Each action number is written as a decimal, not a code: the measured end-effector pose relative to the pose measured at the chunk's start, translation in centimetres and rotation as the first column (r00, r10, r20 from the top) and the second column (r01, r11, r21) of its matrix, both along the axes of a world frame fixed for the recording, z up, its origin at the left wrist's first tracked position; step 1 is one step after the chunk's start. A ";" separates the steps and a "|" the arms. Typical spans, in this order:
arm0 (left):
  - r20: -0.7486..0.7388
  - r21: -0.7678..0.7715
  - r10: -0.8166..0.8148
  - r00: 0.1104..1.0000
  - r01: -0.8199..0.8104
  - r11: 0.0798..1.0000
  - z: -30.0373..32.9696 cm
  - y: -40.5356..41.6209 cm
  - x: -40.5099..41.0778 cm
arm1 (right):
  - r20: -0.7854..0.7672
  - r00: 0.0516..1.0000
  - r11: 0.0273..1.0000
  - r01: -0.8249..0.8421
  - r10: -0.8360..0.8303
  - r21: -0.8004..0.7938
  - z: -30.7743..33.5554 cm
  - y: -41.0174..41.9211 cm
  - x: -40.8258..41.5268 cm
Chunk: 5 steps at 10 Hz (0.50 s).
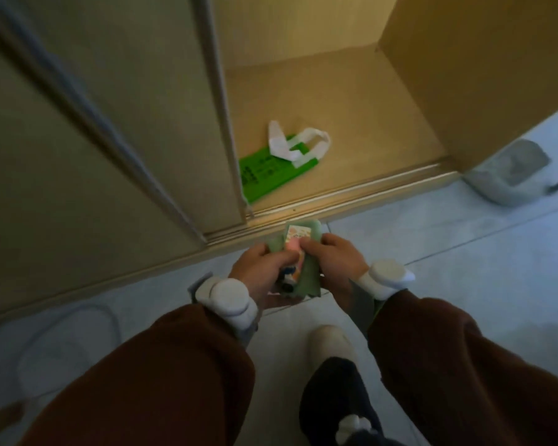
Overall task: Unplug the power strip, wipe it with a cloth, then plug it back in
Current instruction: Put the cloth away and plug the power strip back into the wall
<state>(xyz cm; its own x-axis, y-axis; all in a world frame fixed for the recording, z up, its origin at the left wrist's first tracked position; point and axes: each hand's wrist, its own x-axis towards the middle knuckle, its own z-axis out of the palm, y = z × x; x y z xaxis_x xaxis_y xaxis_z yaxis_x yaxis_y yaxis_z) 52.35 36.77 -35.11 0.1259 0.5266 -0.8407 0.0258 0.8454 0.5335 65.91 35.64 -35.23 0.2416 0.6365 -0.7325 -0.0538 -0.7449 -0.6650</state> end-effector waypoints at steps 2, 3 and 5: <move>-0.006 0.119 0.088 0.996 -0.086 0.989 -6.9 6.9 3.9 | -0.007 1.000 1.000 0.016 -0.017 -0.018 -5.4 7.0 2.2; -0.057 0.201 0.132 0.990 -0.118 0.972 -9.5 10.7 4.9 | -0.064 0.998 0.999 0.010 -0.012 -0.038 -6.6 9.2 2.6; -0.206 0.321 0.197 0.959 -0.124 0.939 -13.6 17.8 6.7 | -0.185 0.979 0.996 -0.074 0.082 0.052 -9.4 13.7 4.5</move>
<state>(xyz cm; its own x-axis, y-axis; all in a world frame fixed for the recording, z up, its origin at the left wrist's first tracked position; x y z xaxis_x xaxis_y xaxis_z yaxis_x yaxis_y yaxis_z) 59.07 54.55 -48.71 -0.1604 0.7565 -0.6340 0.0565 0.6483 0.7593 70.42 49.30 -44.58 0.0513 0.6810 -0.7305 -0.1234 -0.7216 -0.6813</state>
